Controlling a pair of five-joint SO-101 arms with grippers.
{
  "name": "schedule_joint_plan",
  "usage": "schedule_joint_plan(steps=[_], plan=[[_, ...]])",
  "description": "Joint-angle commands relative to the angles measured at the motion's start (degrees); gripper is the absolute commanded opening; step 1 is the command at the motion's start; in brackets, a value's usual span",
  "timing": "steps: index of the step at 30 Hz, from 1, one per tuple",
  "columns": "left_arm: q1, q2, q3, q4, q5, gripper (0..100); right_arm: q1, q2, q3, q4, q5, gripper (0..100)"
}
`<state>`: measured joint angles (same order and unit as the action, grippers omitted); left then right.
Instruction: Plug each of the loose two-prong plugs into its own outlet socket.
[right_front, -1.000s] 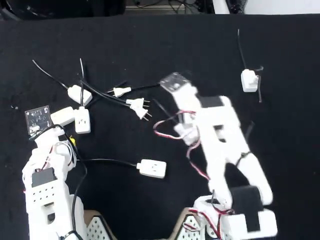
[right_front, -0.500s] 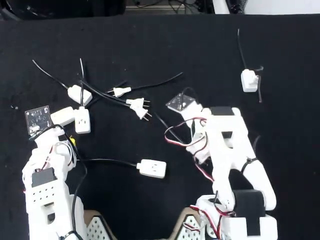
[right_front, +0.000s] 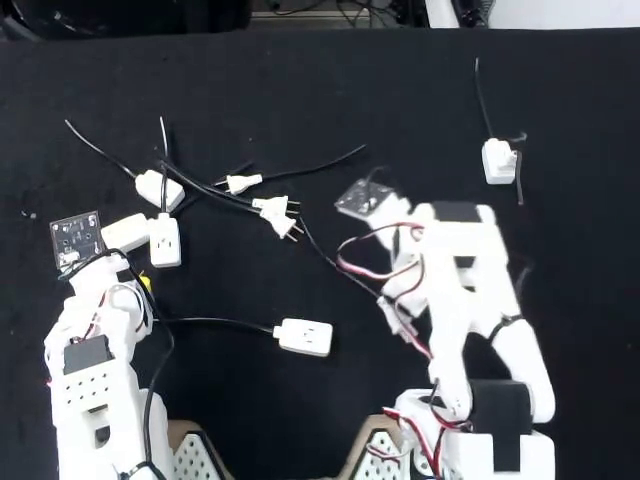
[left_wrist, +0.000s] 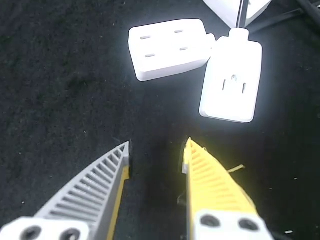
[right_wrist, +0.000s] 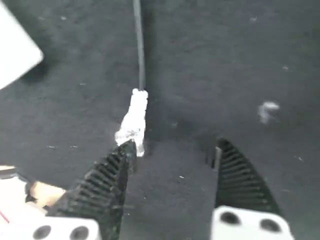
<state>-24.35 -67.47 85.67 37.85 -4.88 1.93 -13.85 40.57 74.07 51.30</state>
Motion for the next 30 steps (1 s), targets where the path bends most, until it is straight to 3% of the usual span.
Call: schedule_joint_plan(steps=[1,6,13,17,24,30], plan=[[0.1,-0.5,-0.6,-0.5,0.2,18,4.2,-2.0,-1.5,-3.5,5.2,15.8],[0.2,-0.5,-0.6,-0.5,0.2,18,6.3,-2.0,6.2,-10.2,14.8,11.7],[0.1,-0.5,-0.6,-0.5,0.2,18,6.5,-2.0,11.9,-25.4,15.6,11.6],[0.1,-0.5,-0.6,-0.5,0.2,18,6.4,-2.0,13.6,-29.1,15.6,11.6],[0.3,-0.5,-0.6,-0.5,0.2,18,5.0,-2.2,14.1,-21.6,16.2,11.6],[0.5,-0.5,-0.6,-0.5,0.1,18,-0.8,-2.5,13.6,-9.3,22.3,11.6]])
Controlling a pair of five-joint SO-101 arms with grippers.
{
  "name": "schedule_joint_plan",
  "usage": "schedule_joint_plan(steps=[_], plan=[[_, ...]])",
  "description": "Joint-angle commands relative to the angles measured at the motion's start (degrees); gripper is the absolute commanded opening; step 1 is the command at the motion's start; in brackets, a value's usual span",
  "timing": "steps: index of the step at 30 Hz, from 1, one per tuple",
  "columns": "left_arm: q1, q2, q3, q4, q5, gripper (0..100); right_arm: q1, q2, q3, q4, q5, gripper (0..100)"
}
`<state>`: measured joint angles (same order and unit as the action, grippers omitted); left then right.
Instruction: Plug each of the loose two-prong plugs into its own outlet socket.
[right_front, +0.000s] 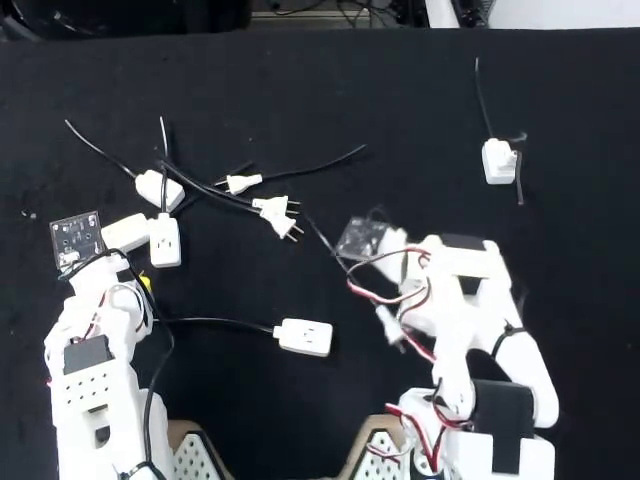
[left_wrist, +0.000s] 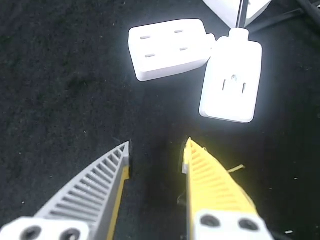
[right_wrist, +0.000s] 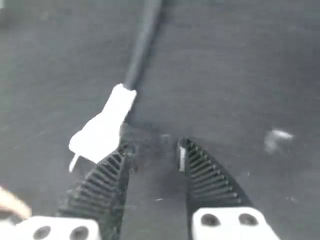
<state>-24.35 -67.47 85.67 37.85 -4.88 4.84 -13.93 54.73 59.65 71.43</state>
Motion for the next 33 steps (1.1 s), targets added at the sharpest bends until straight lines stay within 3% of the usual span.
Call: schedule_joint_plan(steps=[1,10,17,23,27,33], plan=[[0.5,-0.5,-0.6,-0.5,0.1,18,-5.0,-2.4,-0.8,5.9,2.1,11.6],[0.4,-0.5,-0.6,-0.5,0.1,18,-12.0,-2.4,-1.9,6.9,-1.8,11.6],[0.5,-0.5,-0.6,-0.5,0.1,18,-12.1,-2.1,-12.4,10.2,-27.7,11.6],[0.5,-0.5,-0.6,-0.5,0.1,18,-20.6,-1.9,-14.4,15.1,-31.1,11.4],[0.4,-0.5,-0.6,-0.5,0.1,18,-22.2,-2.0,-13.8,15.1,-24.9,11.4],[0.2,-0.5,-0.6,-0.5,0.1,18,-6.9,-1.9,-14.4,14.6,6.0,11.4]])
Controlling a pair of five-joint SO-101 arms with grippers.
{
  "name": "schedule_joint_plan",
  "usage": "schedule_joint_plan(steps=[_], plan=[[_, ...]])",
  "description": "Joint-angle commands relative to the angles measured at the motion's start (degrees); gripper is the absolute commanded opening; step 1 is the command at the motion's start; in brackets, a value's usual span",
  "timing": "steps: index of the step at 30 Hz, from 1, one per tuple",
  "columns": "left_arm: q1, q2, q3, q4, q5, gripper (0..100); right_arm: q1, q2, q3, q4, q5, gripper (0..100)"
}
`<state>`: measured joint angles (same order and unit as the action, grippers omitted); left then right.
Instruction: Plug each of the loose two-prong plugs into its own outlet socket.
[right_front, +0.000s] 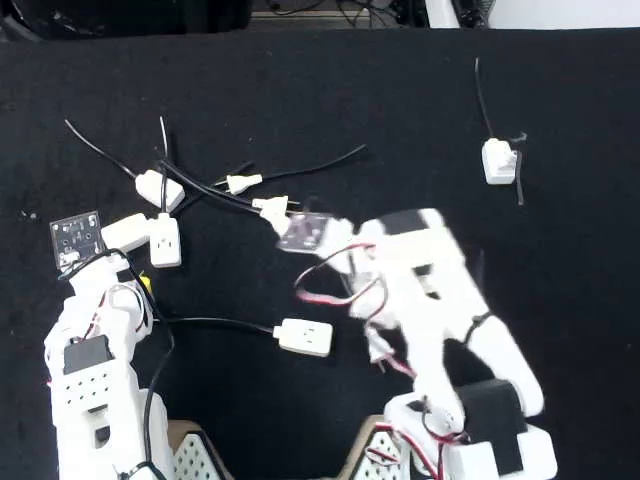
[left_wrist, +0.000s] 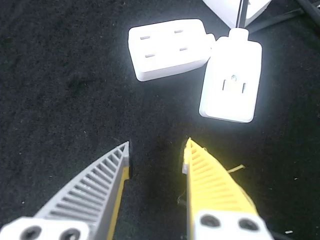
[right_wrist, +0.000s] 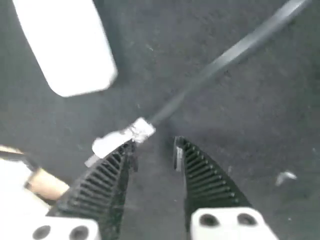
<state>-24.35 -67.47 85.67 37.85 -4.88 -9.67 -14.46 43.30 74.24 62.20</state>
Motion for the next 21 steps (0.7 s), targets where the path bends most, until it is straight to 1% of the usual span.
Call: schedule_joint_plan(steps=[1,3,6,8,9,12,13,16,21], plan=[[0.2,-0.5,-0.6,-0.5,0.1,18,10.1,-1.4,-2.2,0.1,19.7,11.4],[0.2,-0.5,-0.6,-0.5,0.1,18,13.8,-1.5,0.7,0.1,28.3,11.4],[0.3,-0.5,-0.6,-0.5,0.1,18,16.3,-1.5,6.0,-0.4,37.9,11.4],[0.4,-0.5,-0.6,-0.5,0.1,18,15.6,-1.8,9.5,-1.2,41.4,11.4],[0.4,-0.5,-0.6,-0.5,0.1,18,14.9,-1.8,11.0,-2.7,41.8,11.4],[0.4,-0.5,-0.6,-0.5,0.1,18,10.8,-1.8,15.5,-9.8,41.1,11.4],[0.4,-0.5,-0.6,-0.5,0.1,18,9.4,-1.8,16.7,-11.9,39.6,11.4],[0.4,-0.5,-0.6,-0.5,0.1,18,3.5,-1.9,17.3,-15.4,31.2,11.4],[0.5,-0.5,-0.6,-0.5,0.1,18,-5.5,-1.9,13.8,-15.3,17.7,11.4]])
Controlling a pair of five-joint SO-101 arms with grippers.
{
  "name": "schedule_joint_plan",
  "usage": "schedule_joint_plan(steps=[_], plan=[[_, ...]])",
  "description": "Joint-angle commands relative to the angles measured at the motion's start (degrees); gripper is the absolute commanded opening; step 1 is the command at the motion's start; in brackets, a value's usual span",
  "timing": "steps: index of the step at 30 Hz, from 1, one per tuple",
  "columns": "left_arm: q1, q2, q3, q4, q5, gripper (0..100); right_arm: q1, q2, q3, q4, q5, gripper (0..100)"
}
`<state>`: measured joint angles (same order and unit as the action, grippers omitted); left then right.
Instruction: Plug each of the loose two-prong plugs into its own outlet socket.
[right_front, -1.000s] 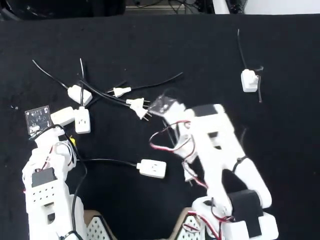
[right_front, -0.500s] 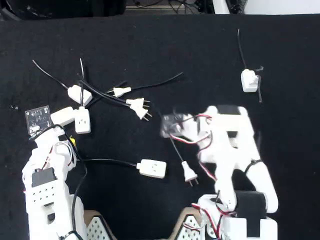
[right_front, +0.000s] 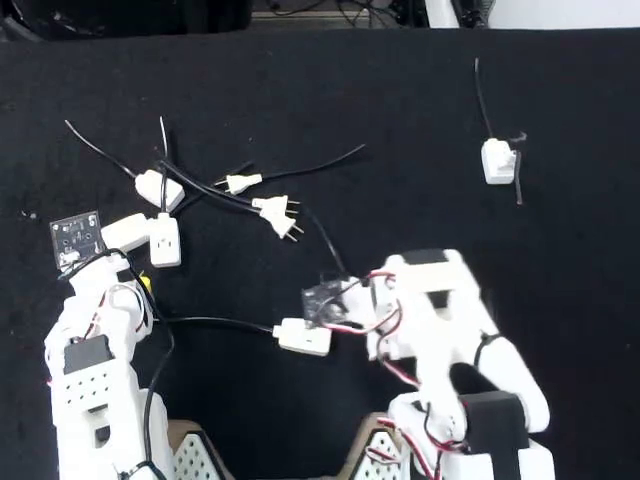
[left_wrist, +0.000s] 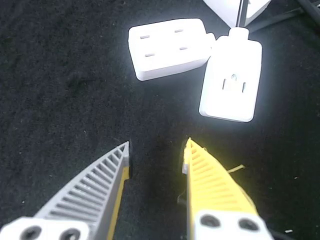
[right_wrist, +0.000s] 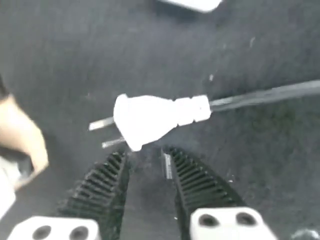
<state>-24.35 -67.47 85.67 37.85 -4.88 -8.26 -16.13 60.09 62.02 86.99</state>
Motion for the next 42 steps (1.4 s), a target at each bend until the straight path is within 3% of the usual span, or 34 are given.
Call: schedule_joint_plan(steps=[1,5,12,22,25,29,36,42], plan=[[0.5,-0.5,-0.6,-0.5,0.1,18,-8.2,-0.2,-3.8,-3.1,-9.1,11.4],[0.5,-0.5,-0.6,-0.5,0.1,18,-11.6,-0.2,-5.6,-3.0,-14.5,11.3],[0.5,-0.5,-0.6,-0.5,0.1,18,-12.0,-0.2,-10.3,5.5,-15.0,11.3],[0.5,-0.5,-0.6,-0.5,0.1,18,-12.0,-0.3,-15.9,6.2,-17.8,13.1],[0.5,-0.5,-0.6,-0.5,0.1,18,-10.5,0.0,-15.3,6.2,-11.8,23.6],[0.5,-0.5,-0.6,-0.5,0.1,18,-9.8,-0.1,-12.9,5.0,4.9,35.3],[0.1,-0.5,-0.6,-0.5,0.1,18,-11.3,0.0,-10.2,-2.4,20.7,30.1],[0.1,-0.5,-0.6,-0.5,0.1,18,-14.9,0.0,-7.6,0.7,21.3,30.0]])
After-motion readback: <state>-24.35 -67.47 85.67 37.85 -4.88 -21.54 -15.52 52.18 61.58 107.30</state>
